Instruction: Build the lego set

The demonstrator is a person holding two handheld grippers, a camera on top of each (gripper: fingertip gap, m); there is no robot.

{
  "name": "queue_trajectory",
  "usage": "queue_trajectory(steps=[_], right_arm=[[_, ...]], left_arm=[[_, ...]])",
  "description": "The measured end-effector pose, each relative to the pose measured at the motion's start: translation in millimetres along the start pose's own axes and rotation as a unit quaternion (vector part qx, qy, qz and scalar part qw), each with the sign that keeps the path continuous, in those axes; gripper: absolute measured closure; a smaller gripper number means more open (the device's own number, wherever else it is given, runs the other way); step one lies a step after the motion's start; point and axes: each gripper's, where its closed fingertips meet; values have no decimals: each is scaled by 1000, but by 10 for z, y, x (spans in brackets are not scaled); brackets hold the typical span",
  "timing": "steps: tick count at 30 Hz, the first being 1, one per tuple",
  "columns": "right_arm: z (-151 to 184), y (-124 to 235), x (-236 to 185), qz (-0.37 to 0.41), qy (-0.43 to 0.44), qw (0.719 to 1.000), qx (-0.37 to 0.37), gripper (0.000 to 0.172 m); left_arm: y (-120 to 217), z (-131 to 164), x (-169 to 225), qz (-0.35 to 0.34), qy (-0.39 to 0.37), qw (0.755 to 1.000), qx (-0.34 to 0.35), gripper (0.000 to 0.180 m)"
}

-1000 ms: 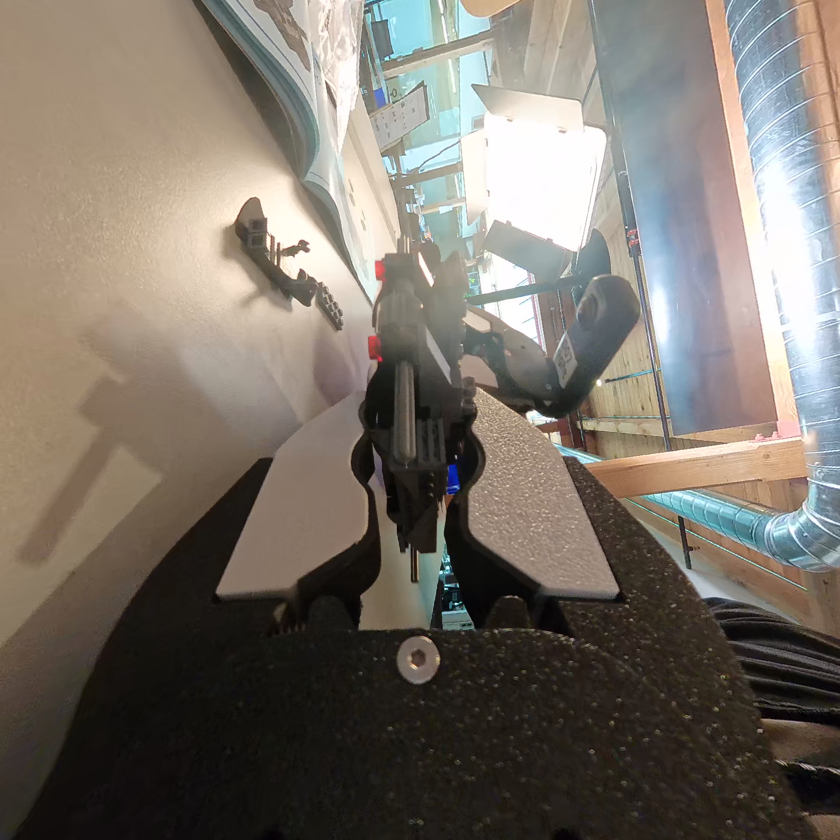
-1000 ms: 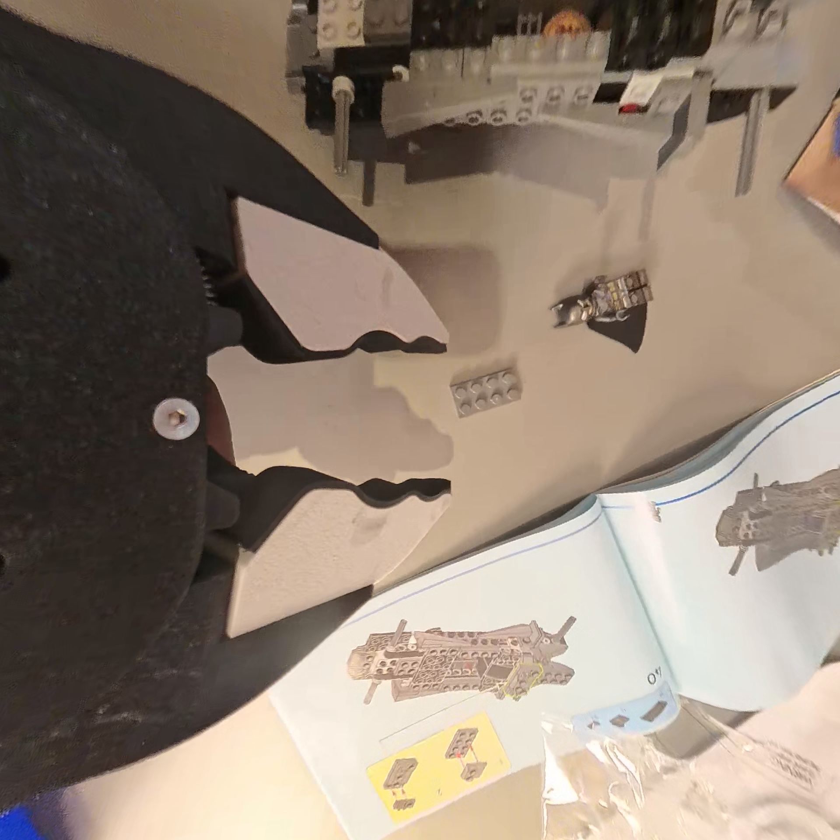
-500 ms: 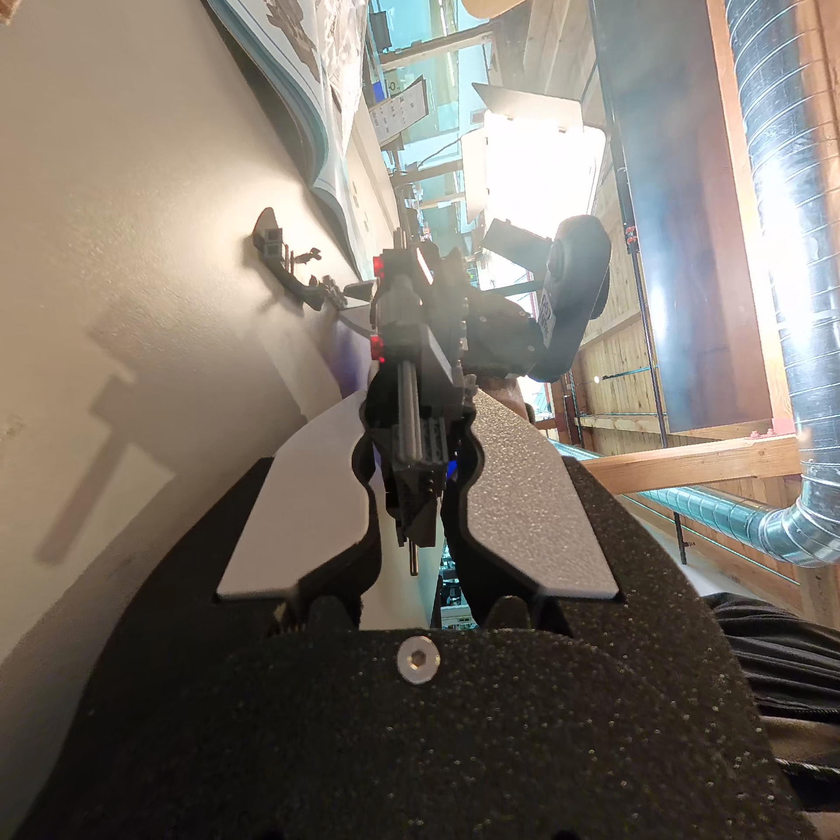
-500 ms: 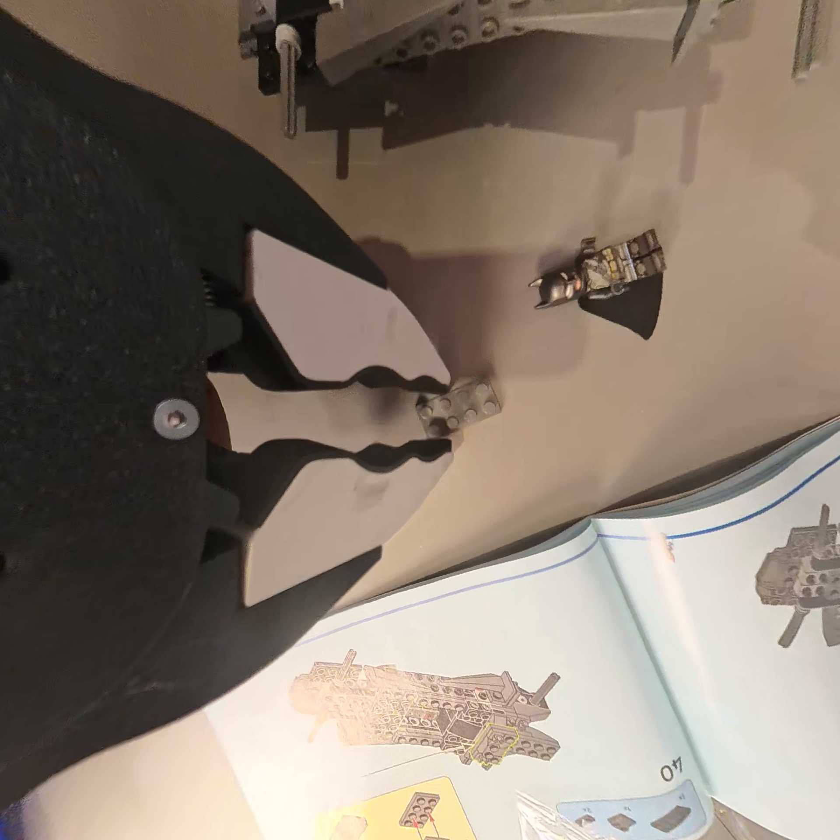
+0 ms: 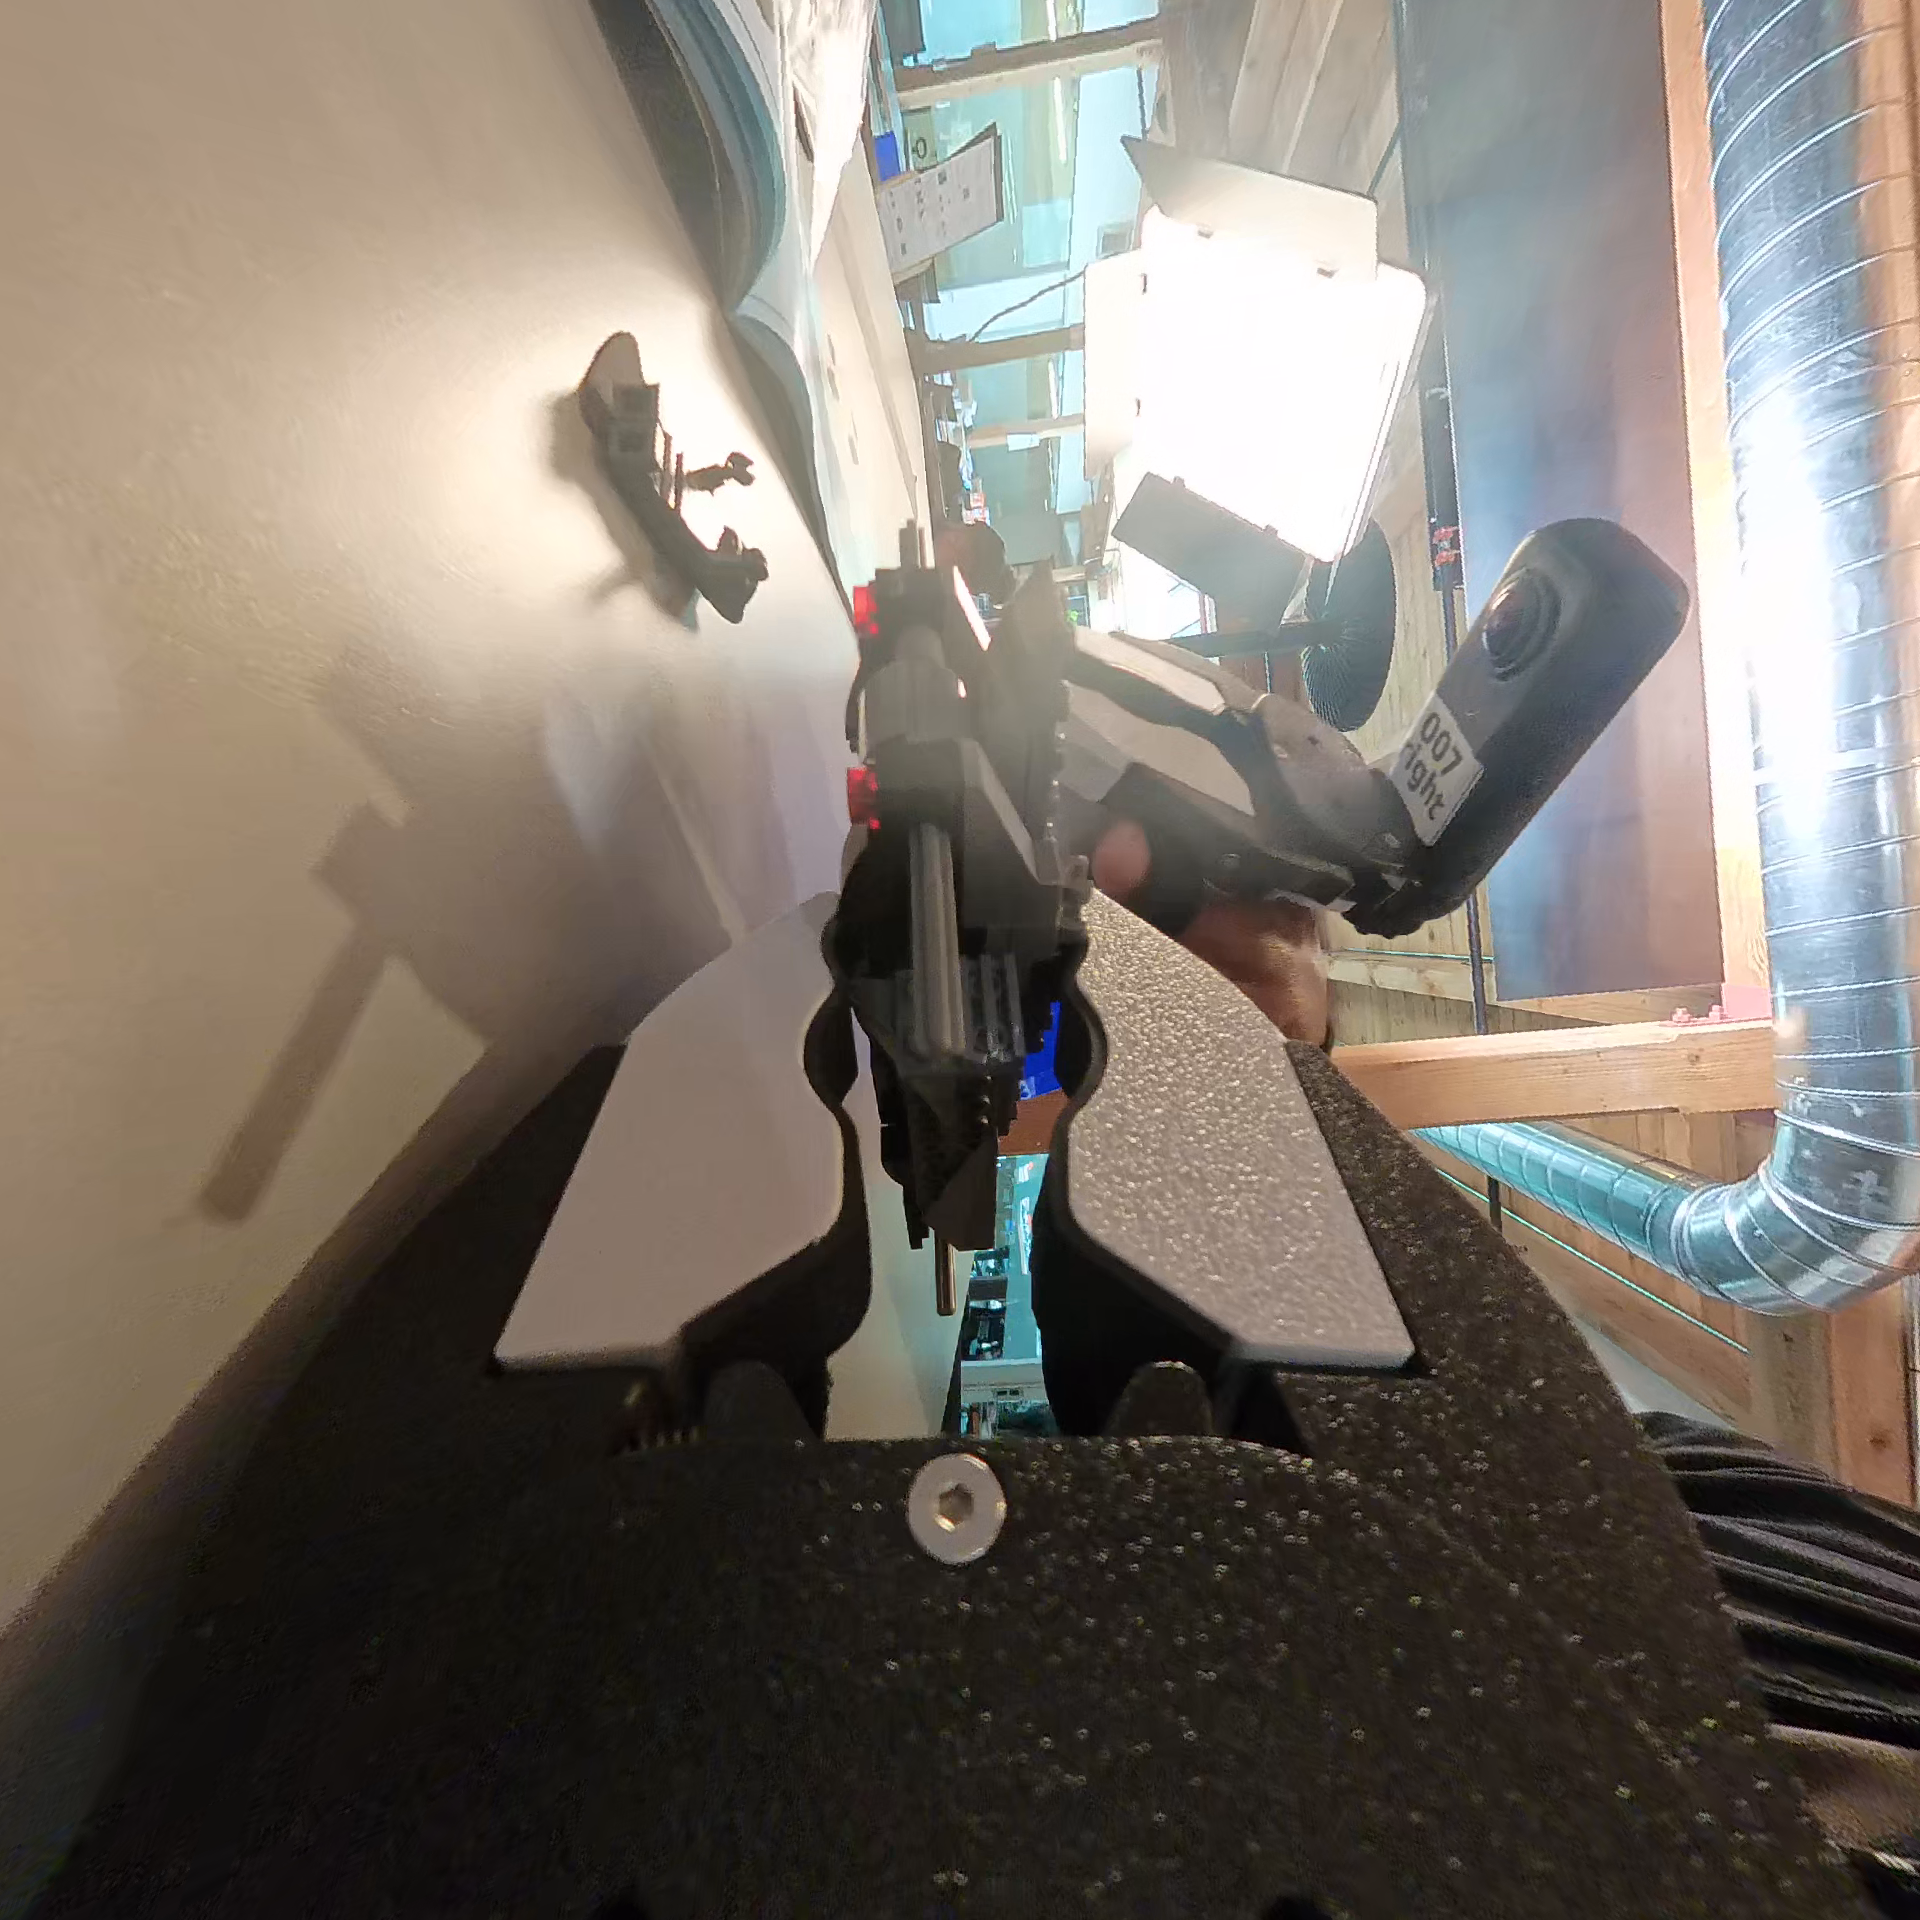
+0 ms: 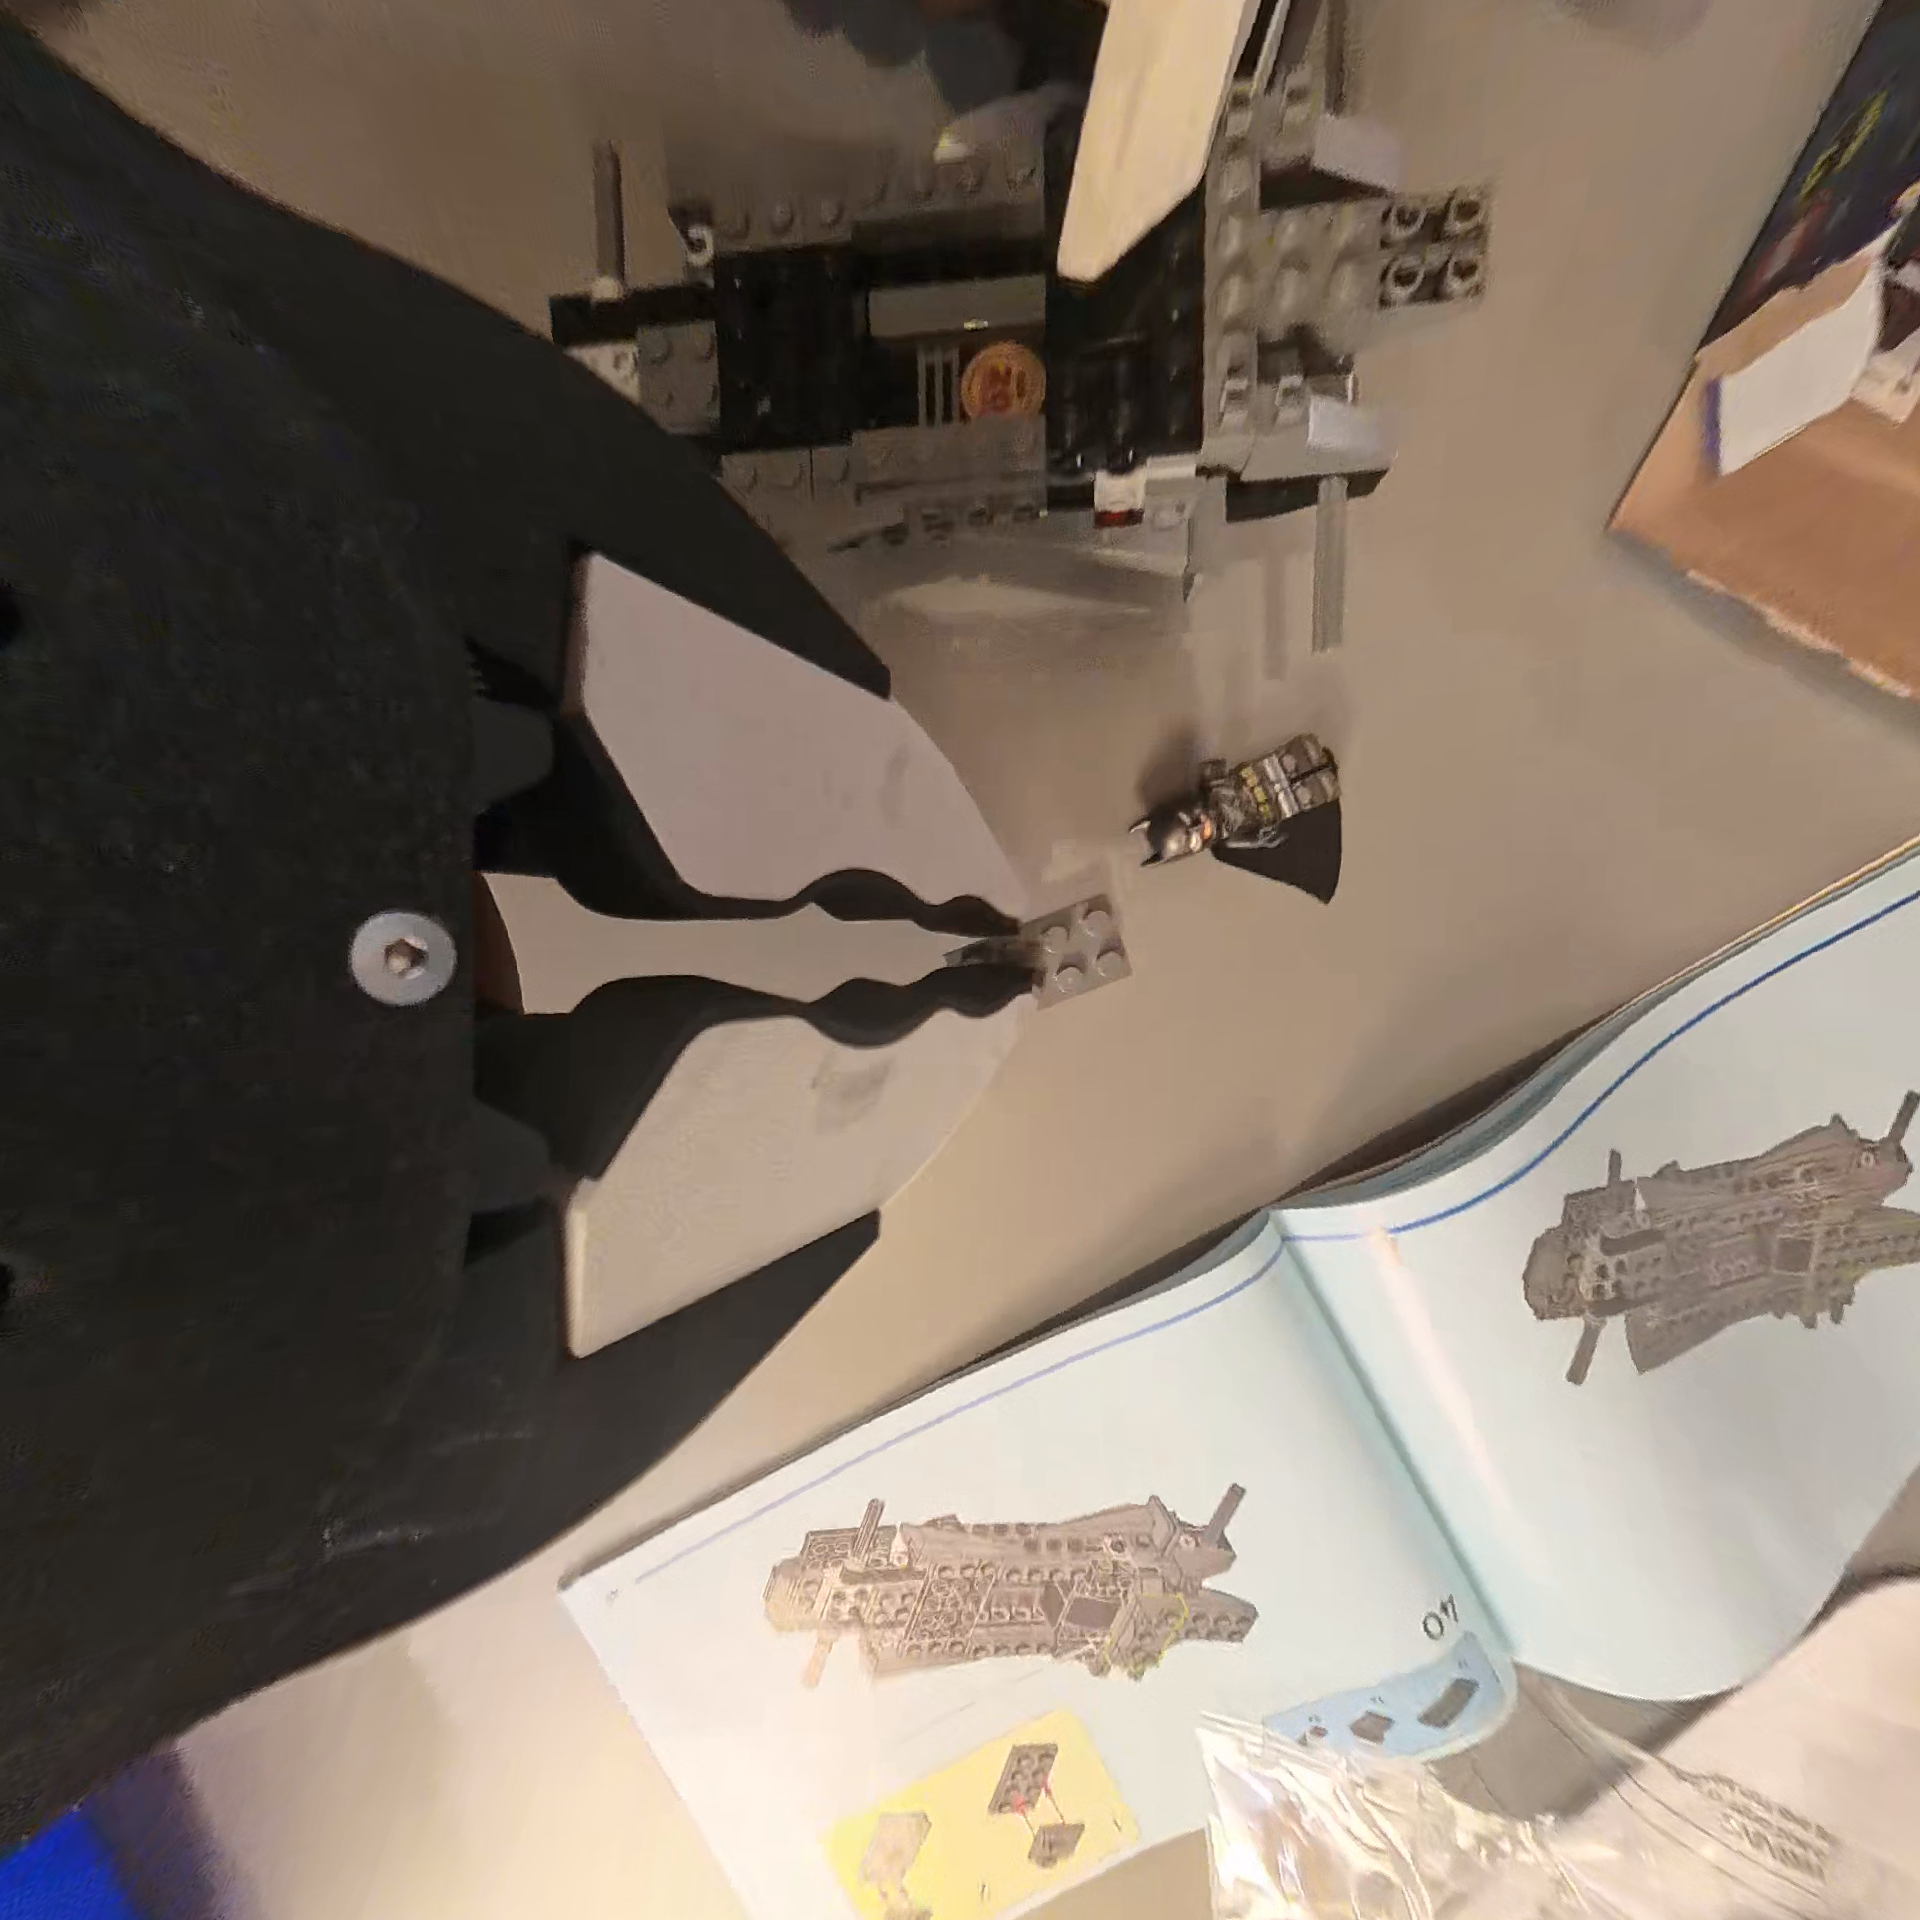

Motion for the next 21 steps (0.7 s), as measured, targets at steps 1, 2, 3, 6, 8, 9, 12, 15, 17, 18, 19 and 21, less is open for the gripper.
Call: queue_trajectory(steps=[1,2,3,6,8,9,12,15,17,18,19,21], right_arm=[[23,-23,-4,-2,-3,1000,-1,166],[50,-49,-22,-13,-13,1000,-3,166],[68,-64,-47,-27,-24,999,-2,166],[37,-14,-105,-45,-46,998,15,166],[-84,103,-226,-70,-57,995,39,166],[-165,174,-306,-83,-61,993,53,166],[-390,356,-601,-127,-64,986,83,166],[-512,409,-909,-171,-59,980,88,166],[-512,360,-1041,-191,-59,977,77,166],[-495,316,-1055,-191,-64,977,71,166],[-474,275,-1058,-191,-70,977,66,166],[-437,219,-1066,-195,-85,975,59,166]], left_arm=[[-6,8,2,1,1,1000,-2,146],[-7,14,0,1,1,1000,-4,146],[-5,16,0,0,1,1000,-4,145],[5,27,-27,-9,3,1000,-6,146],[3,26,-41,-14,3,1000,-3,146],[-3,29,-45,-17,3,1000,-2,146],[-29,36,-53,-22,1,1000,3,145],[-63,85,-38,-17,3,1000,-2,145],[-74,118,-20,-12,3,1000,-6,145],[-75,132,-14,-10,3,1000,-7,145],[-73,144,-9,-8,3,1000,-9,145],[-64,156,-2,-6,1,1000,-9,145]])
Point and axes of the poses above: each gripper's, where its closed fingertips meet, y back along the fingers, z out of its underside, x = y × z across the jaws, and after that the axes turned 1 degree about -y, right-handed
